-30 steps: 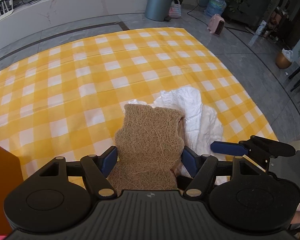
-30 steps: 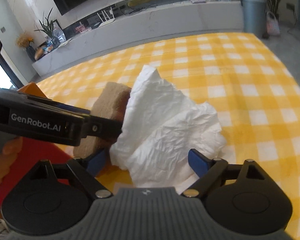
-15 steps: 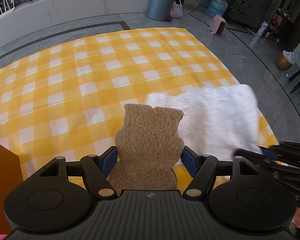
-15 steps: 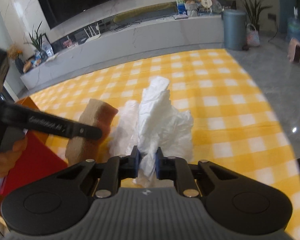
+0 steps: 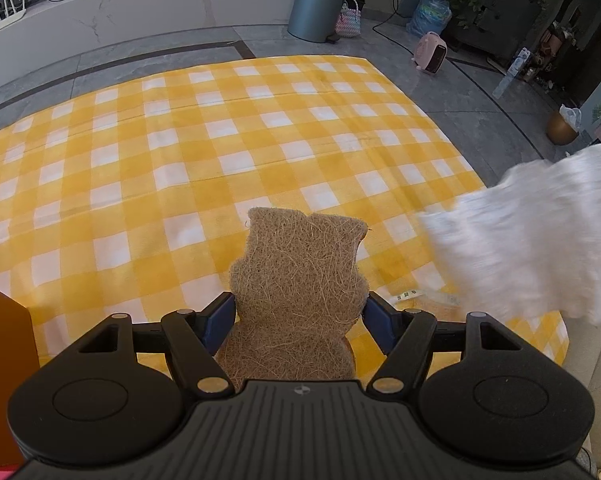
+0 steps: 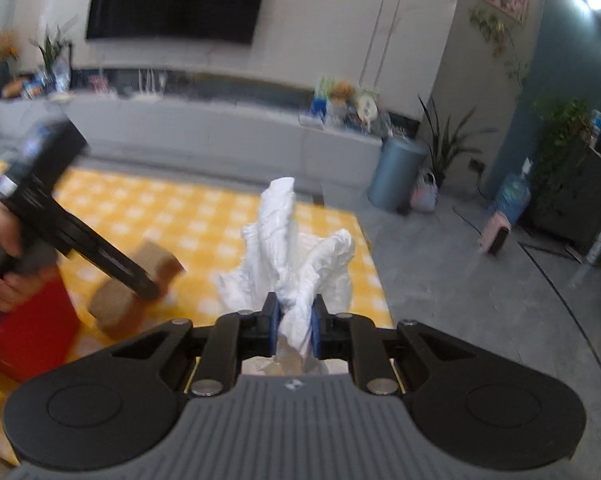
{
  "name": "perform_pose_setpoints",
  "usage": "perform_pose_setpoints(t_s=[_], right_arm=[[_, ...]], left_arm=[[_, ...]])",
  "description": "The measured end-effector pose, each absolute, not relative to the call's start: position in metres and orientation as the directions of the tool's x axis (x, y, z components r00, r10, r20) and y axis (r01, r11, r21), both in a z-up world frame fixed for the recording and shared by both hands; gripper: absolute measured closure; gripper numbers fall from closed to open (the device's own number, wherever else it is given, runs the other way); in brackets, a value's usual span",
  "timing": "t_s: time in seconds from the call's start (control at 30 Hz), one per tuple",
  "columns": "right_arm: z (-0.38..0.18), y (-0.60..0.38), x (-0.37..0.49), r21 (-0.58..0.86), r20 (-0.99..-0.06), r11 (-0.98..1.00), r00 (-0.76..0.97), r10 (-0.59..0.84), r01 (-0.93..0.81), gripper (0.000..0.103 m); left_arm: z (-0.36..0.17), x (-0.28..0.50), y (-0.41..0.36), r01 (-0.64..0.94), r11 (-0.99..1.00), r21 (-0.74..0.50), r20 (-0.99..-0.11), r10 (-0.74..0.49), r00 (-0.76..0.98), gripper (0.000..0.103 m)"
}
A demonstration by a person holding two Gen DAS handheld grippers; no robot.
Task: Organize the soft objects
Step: 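Lift the white cloth with the right tool while the left tool holds the coir mat, then carry the coir mat and white cloth over the white box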
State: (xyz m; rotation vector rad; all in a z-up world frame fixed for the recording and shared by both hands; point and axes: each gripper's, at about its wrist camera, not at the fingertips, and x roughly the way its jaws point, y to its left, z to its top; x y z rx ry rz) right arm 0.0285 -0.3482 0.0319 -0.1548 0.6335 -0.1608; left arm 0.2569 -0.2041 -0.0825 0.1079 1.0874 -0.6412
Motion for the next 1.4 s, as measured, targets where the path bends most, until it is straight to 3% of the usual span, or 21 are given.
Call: perform_pose_setpoints(t_s=[0.13,0.3,0.37,0.43,0.5,0.6,0.73,0.87,0.9,1.0,1.13,1.2,1.4], right_arm=[[0.018,-0.341,0.038,-0.232,-0.645,0.972,0.743,-0.176,0.029,0.089],[-0.046,-0.355,0.090,-0.050,-0.770,0.997,0.639,0.005,-0.067,0.085],[-0.068,-0.356,0.105,-0.015,-0.788,0.997,0.614,0.035,-0.076,0.077],[-0.079,-0.352,0.116,-0.038,-0.797,0.996,0.604,0.020,-0.083,0.047],[-0.081,-0.345,0.120,-0.076,-0.782,0.991,0.624,0.007,-0.106,0.031],[-0.085,-0.338,0.134,-0.135,-0.773,0.986,0.633,-0.045,-0.095,0.020],[-0.107,-0.338,0.160,-0.241,-0.809,0.970,0.560,-0.179,-0.038,0.019],[-0.122,-0.354,0.166,-0.177,-0.849,0.984,0.501,-0.167,0.029,0.019],[-0.122,-0.356,0.164,-0.160,-0.845,0.987,0.512,-0.152,0.029,0.021],[-0.122,-0.361,0.160,-0.096,-0.847,0.995,0.523,-0.092,0.020,0.048],[-0.114,-0.363,0.152,-0.100,-0.831,0.994,0.547,-0.102,0.033,0.074],[-0.105,-0.367,0.143,-0.090,-0.811,0.994,0.575,-0.109,0.062,0.078],[-0.066,-0.381,0.110,-0.054,-0.699,0.987,0.700,-0.147,0.154,0.078]], left_arm=[[-0.082,0.257,-0.205,0.532,0.818,-0.218,-0.851,-0.426,0.306,0.023],[-0.082,0.256,-0.206,0.533,0.819,-0.215,-0.852,-0.424,0.308,0.023],[-0.082,0.256,-0.207,0.532,0.818,-0.217,-0.852,-0.425,0.305,0.023],[-0.083,0.256,-0.207,0.533,0.817,-0.221,-0.853,-0.426,0.300,0.023],[-0.083,0.257,-0.207,0.533,0.816,-0.224,-0.854,-0.428,0.296,0.023],[-0.083,0.257,-0.207,0.532,0.817,-0.223,-0.856,-0.425,0.294,0.023],[-0.083,0.257,-0.207,0.531,0.819,-0.218,-0.858,-0.420,0.295,0.023],[-0.084,0.258,-0.207,0.529,0.820,-0.219,-0.859,-0.419,0.293,0.023],[-0.084,0.258,-0.207,0.529,0.820,-0.219,-0.860,-0.419,0.293,0.023],[-0.084,0.258,-0.207,0.529,0.820,-0.218,-0.859,-0.418,0.295,0.023],[-0.084,0.258,-0.208,0.529,0.821,-0.215,-0.860,-0.416,0.296,0.023],[-0.085,0.258,-0.208,0.530,0.820,-0.217,-0.859,-0.418,0.295,0.023],[-0.084,0.257,-0.207,0.529,0.821,-0.212,-0.858,-0.416,0.302,0.023]])
